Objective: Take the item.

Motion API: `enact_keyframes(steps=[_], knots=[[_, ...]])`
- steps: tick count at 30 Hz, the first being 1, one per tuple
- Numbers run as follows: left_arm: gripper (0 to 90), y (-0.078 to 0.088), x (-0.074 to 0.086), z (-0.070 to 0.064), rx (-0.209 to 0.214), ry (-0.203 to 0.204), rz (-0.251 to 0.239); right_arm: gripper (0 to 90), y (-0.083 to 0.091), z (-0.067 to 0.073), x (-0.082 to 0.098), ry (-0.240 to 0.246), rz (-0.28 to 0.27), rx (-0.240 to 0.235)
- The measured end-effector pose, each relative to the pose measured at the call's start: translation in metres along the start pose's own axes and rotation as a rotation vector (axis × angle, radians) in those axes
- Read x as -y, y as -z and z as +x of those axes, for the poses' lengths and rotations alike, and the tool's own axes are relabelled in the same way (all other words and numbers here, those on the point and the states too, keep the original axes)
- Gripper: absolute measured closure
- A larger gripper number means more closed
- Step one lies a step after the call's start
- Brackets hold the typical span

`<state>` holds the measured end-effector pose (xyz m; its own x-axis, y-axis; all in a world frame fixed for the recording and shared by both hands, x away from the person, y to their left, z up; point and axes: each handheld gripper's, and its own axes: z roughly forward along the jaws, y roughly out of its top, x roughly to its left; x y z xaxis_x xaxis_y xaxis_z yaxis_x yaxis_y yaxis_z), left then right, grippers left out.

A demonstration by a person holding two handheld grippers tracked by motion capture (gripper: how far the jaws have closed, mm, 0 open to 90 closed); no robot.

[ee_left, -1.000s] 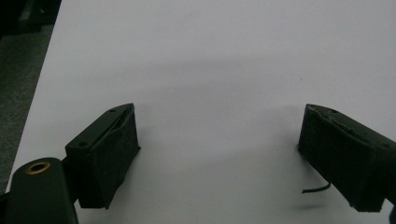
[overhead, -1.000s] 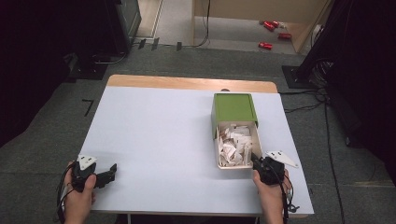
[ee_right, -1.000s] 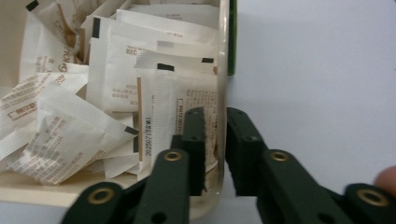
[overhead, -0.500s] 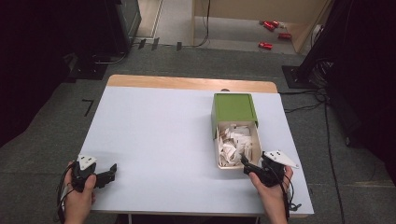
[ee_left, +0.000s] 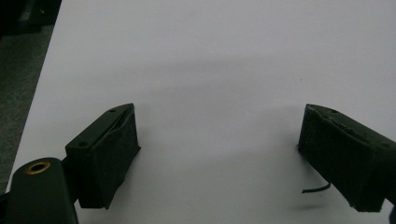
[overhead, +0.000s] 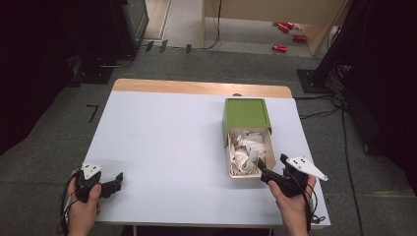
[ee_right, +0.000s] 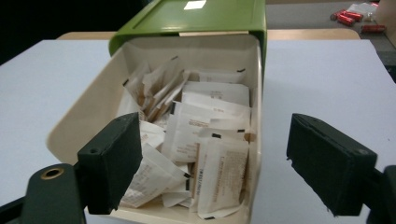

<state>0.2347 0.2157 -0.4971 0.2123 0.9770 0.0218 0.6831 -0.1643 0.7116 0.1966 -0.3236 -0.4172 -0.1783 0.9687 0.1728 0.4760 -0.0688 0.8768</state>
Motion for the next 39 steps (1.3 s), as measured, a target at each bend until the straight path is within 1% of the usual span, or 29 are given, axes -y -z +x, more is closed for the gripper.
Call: enact_keyframes(steps=[2,4,5,6,7,8,9,10,11,13,14,15,16,17,18,19,22,24,27,28,29,31,32,33,34,35,36,39], knots=[[12.7,0.0,0.0,0.0,0.0,0.0,0.0,19.1,0.001,0.002,-0.001,-0.001,-0.004,-0.002],[12.7,0.0,0.0,0.0,0.0,0.0,-0.001,22.9,0.002,0.006,-0.002,0.006,-0.01,-0.014],[12.8,0.0,0.0,0.0,0.0,0.0,0.0,26.7,0.002,0.009,-0.002,0.013,-0.014,-0.025],[12.7,0.0,0.0,0.0,0.0,0.0,-0.003,32.4,0.003,0.014,-0.002,0.027,-0.023,-0.036],[12.8,0.0,0.0,0.0,0.0,0.0,-0.003,32.4,0.003,0.014,-0.002,0.027,-0.023,-0.036],[12.8,0.0,0.0,0.0,0.0,0.0,-0.003,40.1,0.003,0.02,-0.002,0.044,-0.031,-0.057],[12.8,0.0,0.0,0.0,0.0,0.0,-0.003,43.4,0.002,0.022,-0.001,0.048,-0.031,-0.068],[12.8,0.0,0.0,0.0,0.0,0.0,-0.003,43.4,0.002,0.022,-0.001,0.048,-0.031,-0.068],[12.8,0.0,0.0,0.0,0.0,0.0,-0.003,49.9,-0.001,0.027,0.0,0.059,-0.027,-0.093],[12.8,0.0,0.0,0.0,0.0,0.0,-0.003,51.0,-0.003,0.029,0.001,0.067,-0.02,-0.102],[12.8,0.0,0.0,0.0,0.0,0.0,-0.002,52.5,-0.005,0.031,0.003,0.071,-0.009,-0.106],[12.8,0.0,0.0,0.0,0.0,0.0,-0.002,55.1,-0.01,0.035,0.008,0.079,0.012,-0.114],[12.8,0.0,0.0,0.0,0.0,0.0,-0.003,55.7,-0.013,0.036,0.011,0.081,0.023,-0.116],[12.8,0.0,0.0,0.0,0.0,0.0,-0.003,55.7,-0.013,0.036,0.011,0.081,0.023,-0.116],[12.8,0.0,0.0,0.0,0.0,-0.001,-0.002,57.3,-0.017,0.038,0.016,0.085,0.046,-0.108],[12.8,0.0,0.0,0.0,0.0,-0.001,-0.002,57.3,-0.017,0.038,0.016,0.085,0.046,-0.108],[12.8,0.0,0.0,0.0,0.0,0.0,-0.002,60.7,-0.023,0.035,0.023,0.07,0.07,-0.103],[12.8,0.0,0.0,0.0,0.0,0.0,-0.002,61.3,-0.024,0.034,0.024,0.067,0.072,-0.101],[12.8,0.0,0.0,0.0,0.0,0.0,-0.002,62.3,-0.028,0.031,0.026,0.045,0.078,-0.105],[12.8,0.0,0.0,0.0,0.0,0.0,-0.002,64.1,-0.032,0.031,0.028,0.044,0.088,-0.101],[12.8,0.0,0.0,0.0,0.0,0.0,-0.001,64.1,-0.032,0.031,0.028,0.044,0.088,-0.101],[12.8,0.0,0.0,0.0,0.0,0.0,-0.002,65.8,-0.034,0.032,0.03,0.046,0.096,-0.084],[12.8,0.0,0.0,0.0,0.0,0.0,-0.002,69.6,-0.036,0.031,0.031,0.039,0.1,-0.079],[12.8,0.0,0.0,0.0,0.0,0.0,-0.002,69.6,-0.036,0.031,0.031,0.039,0.1,-0.079],[12.8,0.0,0.0,0.0,0.0,0.0,-0.001,75.5,-0.035,0.03,0.031,0.037,0.102,-0.087],[12.8,0.0,0.0,0.0,0.0,0.0,-0.001,75.5,-0.035,0.03,0.031,0.037,0.102,-0.087],[12.8,0.0,0.0,0.0,0.0,0.0,0.0,81.6,-0.035,0.03,0.031,0.04,0.102,-0.08],[12.8,0.0,0.0,0.0,0.0,0.0,-0.001,86.6,-0.034,0.029,0.031,0.039,0.098,-0.076]])
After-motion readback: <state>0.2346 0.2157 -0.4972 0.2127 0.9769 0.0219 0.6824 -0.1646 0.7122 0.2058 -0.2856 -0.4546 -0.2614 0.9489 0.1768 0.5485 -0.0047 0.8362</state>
